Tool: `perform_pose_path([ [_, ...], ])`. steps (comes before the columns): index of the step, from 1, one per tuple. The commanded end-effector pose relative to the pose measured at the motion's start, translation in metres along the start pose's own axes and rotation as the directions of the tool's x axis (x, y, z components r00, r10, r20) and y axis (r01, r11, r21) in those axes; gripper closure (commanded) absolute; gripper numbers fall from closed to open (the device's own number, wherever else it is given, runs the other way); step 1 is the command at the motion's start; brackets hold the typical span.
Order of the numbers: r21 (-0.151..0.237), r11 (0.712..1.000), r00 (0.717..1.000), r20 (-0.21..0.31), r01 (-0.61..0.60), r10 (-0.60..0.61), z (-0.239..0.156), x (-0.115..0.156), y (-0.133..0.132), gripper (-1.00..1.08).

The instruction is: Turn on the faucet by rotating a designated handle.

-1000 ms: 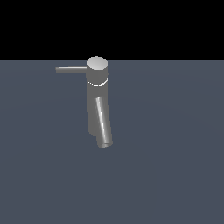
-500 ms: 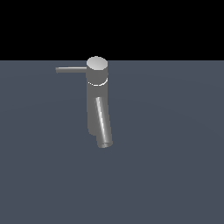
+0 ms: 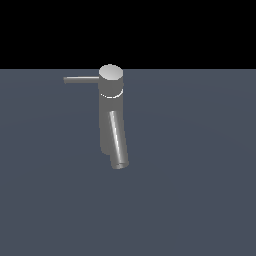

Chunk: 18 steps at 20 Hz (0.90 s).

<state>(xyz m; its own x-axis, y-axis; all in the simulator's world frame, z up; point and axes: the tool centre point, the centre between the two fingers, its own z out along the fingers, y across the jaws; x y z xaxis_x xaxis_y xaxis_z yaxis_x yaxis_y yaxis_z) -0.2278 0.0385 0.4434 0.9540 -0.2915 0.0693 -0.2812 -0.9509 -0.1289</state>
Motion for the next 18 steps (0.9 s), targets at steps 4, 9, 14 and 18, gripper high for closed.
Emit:
perform_pose_path([
  [4,0.054,0.989,0.989,-0.037,-0.138,0.141,0.028,0.005,-0.016,1.08],
  [9,0.104,0.962,0.964,-0.063,-0.251,0.258,0.052,0.012,-0.030,1.08],
  [14,0.152,0.924,0.927,-0.082,-0.351,0.366,0.072,0.021,-0.044,1.08],
  [18,0.191,0.886,0.891,-0.093,-0.422,0.444,0.088,0.029,-0.055,1.08],
])
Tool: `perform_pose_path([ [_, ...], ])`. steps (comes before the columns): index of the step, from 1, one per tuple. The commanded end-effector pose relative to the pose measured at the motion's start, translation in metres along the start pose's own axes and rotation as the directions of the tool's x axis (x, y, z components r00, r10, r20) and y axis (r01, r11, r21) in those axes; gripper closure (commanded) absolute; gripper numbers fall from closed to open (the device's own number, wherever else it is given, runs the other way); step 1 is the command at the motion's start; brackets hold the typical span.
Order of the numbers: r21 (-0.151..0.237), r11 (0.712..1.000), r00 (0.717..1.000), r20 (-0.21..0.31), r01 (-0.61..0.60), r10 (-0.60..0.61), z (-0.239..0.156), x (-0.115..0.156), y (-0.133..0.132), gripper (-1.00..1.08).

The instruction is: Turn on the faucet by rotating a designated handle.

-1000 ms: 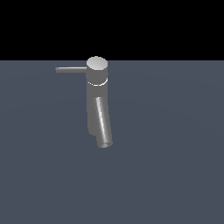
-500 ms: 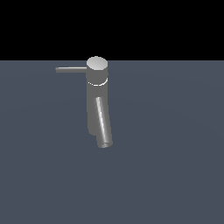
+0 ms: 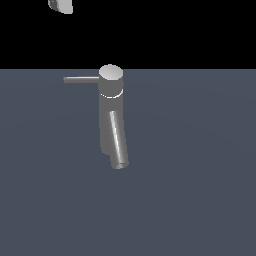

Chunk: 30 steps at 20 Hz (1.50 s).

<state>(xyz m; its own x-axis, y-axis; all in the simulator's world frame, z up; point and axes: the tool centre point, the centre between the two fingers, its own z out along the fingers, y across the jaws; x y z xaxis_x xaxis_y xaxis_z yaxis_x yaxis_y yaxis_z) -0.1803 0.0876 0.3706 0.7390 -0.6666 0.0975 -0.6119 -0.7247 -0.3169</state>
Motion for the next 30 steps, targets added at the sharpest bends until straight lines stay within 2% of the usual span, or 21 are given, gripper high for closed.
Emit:
perform_pose_path([
  [1,0.021,0.998,0.998,-0.016,-0.053,0.054,0.011,0.001,-0.006,1.08],
  [6,0.062,0.986,0.987,-0.042,-0.152,0.154,0.032,0.006,-0.019,1.08],
  [12,0.114,0.958,0.960,-0.067,-0.263,0.272,0.055,0.014,-0.035,1.08],
  [22,0.204,0.879,0.886,-0.094,-0.430,0.455,0.091,0.034,-0.062,1.08],
  [30,0.251,0.823,0.832,-0.101,-0.509,0.545,0.109,0.048,-0.076,1.08],
])
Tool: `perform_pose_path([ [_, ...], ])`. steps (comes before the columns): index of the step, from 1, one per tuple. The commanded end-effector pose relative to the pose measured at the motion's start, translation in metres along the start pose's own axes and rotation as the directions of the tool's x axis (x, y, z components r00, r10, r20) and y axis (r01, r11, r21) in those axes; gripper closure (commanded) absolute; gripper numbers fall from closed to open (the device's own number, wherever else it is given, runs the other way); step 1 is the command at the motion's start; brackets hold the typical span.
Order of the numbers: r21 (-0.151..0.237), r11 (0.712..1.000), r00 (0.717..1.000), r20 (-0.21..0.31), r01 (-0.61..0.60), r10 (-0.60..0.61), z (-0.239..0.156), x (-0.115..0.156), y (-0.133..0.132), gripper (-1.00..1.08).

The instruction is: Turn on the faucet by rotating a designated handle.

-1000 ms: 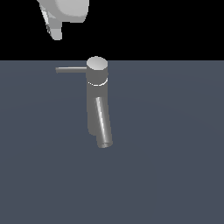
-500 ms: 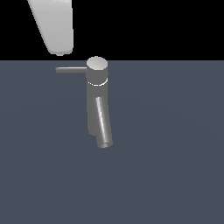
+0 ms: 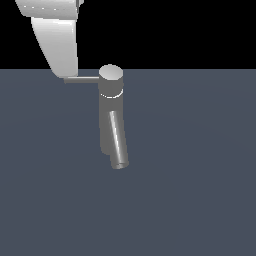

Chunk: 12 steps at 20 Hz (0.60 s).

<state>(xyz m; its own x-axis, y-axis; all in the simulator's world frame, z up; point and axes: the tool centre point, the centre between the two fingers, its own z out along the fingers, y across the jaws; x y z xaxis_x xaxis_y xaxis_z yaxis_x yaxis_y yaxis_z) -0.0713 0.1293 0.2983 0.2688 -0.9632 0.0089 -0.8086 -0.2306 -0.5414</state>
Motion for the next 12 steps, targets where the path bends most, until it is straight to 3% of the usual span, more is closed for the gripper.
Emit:
perform_pose_path([
  [1,0.010,1.000,1.000,-0.008,-0.025,0.025,0.0052,0.0010,-0.0039,1.08],
  [12,0.022,0.998,0.998,-0.022,-0.058,0.058,0.0125,0.0037,-0.0089,1.08],
])
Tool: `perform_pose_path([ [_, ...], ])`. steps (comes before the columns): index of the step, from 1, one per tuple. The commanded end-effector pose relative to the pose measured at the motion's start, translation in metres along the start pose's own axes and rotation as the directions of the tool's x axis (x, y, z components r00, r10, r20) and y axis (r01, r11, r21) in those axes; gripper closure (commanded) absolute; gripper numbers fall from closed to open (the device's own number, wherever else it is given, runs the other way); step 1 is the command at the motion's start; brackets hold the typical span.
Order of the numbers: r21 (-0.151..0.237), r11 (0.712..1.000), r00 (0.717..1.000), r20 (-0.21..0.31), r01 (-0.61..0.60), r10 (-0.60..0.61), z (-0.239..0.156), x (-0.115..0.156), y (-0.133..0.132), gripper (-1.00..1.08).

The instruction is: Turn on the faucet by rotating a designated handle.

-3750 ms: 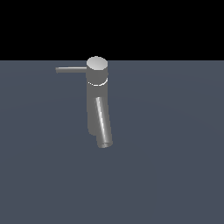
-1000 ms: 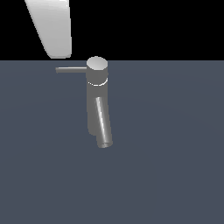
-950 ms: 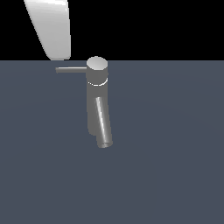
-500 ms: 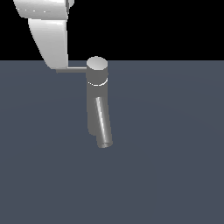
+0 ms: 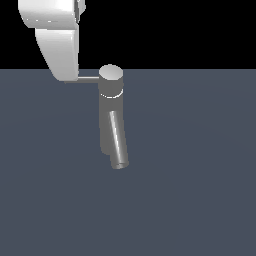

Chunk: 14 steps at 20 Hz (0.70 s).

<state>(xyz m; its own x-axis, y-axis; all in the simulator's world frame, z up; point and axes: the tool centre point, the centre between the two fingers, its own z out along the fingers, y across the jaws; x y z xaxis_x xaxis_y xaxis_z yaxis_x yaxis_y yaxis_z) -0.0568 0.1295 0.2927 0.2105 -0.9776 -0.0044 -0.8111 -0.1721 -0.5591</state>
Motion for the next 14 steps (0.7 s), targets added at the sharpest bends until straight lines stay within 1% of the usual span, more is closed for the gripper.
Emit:
perform_pose_path([
  [1,0.000,1.000,1.000,-0.001,-0.001,0.001,0.000,0.000,0.000,1.08],
  [4,0.000,1.000,1.000,-0.001,-0.001,0.001,0.000,0.000,0.000,1.08],
  [14,0.000,1.000,1.000,-0.001,-0.001,0.001,0.000,-0.002,0.026,1.08],
])
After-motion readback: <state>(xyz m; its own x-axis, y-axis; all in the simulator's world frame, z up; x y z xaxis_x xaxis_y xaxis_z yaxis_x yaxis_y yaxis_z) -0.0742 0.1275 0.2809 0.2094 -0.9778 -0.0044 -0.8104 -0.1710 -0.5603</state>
